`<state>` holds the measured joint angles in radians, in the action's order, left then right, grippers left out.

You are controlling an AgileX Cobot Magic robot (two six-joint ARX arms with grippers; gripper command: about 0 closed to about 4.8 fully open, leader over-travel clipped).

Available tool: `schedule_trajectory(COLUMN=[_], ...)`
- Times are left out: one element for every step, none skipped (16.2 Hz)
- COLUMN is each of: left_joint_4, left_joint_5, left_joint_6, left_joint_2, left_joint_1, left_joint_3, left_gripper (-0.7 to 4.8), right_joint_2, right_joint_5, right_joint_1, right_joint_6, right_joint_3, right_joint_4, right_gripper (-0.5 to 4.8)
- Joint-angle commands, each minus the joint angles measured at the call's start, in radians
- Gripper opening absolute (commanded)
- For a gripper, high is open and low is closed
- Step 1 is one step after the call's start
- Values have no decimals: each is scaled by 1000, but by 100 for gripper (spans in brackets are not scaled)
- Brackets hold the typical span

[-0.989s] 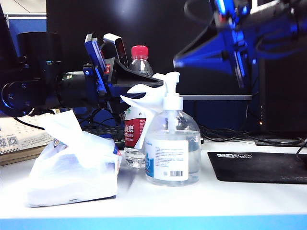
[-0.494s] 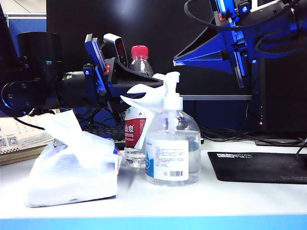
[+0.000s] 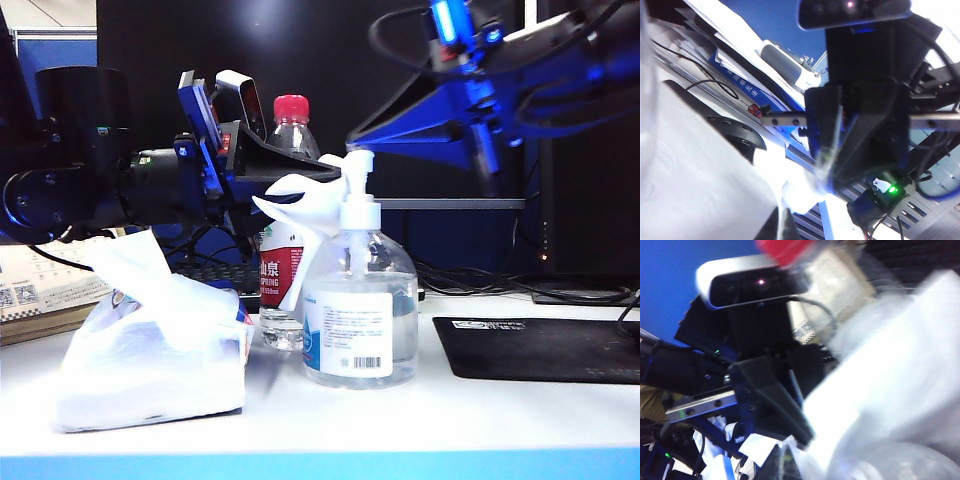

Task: Pull out a tissue from the tissue dispenser, then press the switch of the alcohol sanitizer bottle to drop some sanitizer on the paper tissue, and finally place the treated tissue on the table.

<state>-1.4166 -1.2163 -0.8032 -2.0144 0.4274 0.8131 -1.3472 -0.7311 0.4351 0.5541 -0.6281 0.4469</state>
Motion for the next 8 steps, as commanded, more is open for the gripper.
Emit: schedule_trajectory(left_joint_4=[-14, -14, -14, -14, -14, -15, -15, -18], left_joint_5=[0, 0, 0, 0, -3, -4, -10, -36], left_joint_6=[-2, -2, -1, -1, -1, -1, -1, 4], left_joint_2=[4, 4, 4, 4, 4, 4, 4, 4], left_joint_1=[0, 0, 0, 0, 0, 0, 0, 0], left_joint_3=[4, 4, 4, 4, 4, 5, 7, 11], left_gripper=[-6, -6, -6, -6, -6, -6, -6, -6], right_joint_2=[-9, -8, -8, -13, -13, -15, -16, -26], right_joint_5=[-8, -8, -7, -7, -5, -3, -3, -4], right_joint_1=[5, 5, 5, 5, 5, 4, 4, 4], right_joint_6=[-8, -6, -8, -8, -12, -21, -43, -68], right_joint_3=[-1, -1, -1, -1, -1, -1, -1, 0], right_joint_4=[19, 30, 28, 26, 19, 10, -15, -55], right_gripper=[-5, -5, -5, -5, -5, -5, -5, -5])
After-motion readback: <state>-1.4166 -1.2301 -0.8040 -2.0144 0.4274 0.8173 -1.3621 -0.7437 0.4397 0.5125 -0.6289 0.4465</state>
